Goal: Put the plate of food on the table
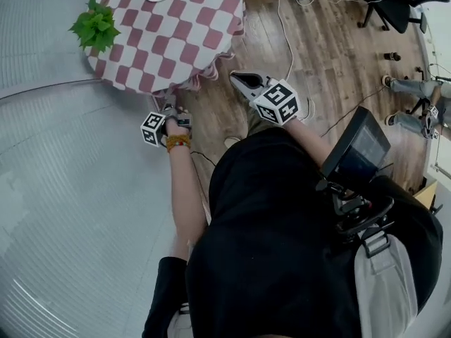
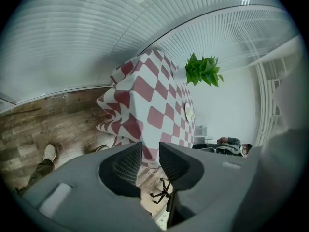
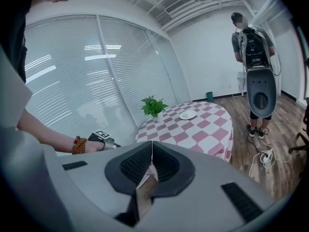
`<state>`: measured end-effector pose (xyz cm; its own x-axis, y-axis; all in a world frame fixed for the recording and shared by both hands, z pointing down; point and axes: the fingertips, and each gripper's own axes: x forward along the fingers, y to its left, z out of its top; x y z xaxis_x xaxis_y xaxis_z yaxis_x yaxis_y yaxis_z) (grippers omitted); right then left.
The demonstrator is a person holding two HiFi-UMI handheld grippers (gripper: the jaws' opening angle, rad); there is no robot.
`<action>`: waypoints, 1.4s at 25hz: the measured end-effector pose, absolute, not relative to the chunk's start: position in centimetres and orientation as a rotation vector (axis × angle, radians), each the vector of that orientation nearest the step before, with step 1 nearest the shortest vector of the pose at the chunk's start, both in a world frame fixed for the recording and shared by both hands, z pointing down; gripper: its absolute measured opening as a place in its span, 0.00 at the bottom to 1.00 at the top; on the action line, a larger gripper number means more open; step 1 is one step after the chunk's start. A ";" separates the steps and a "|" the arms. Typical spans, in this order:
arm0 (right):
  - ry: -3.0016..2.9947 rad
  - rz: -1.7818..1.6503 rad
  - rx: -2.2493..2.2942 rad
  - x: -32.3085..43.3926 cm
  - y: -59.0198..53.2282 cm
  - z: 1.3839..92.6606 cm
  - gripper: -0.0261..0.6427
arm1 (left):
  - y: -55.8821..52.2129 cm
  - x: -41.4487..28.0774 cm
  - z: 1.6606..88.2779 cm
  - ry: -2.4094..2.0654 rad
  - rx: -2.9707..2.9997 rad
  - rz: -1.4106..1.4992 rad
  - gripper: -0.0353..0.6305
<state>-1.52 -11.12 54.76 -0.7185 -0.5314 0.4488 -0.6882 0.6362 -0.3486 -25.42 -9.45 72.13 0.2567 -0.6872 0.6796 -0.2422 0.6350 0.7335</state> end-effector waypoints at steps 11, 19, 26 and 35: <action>-2.639 0.561 0.866 -5.8 -7.2 50.4 0.06 | -2.3 -24.1 66.2 -1.309 1.180 -0.288 0.19; -2.688 0.502 0.840 -8.0 -3.4 48.2 0.06 | 1.4 -23.0 62.8 -1.273 1.295 -0.347 0.19; -2.693 0.431 0.875 -9.2 -0.4 47.4 0.06 | 3.7 -25.2 59.9 -1.297 1.378 -0.413 0.19; -2.729 0.307 0.835 -12.5 1.2 44.2 0.06 | 3.8 -31.4 52.3 -1.596 1.725 -0.354 0.19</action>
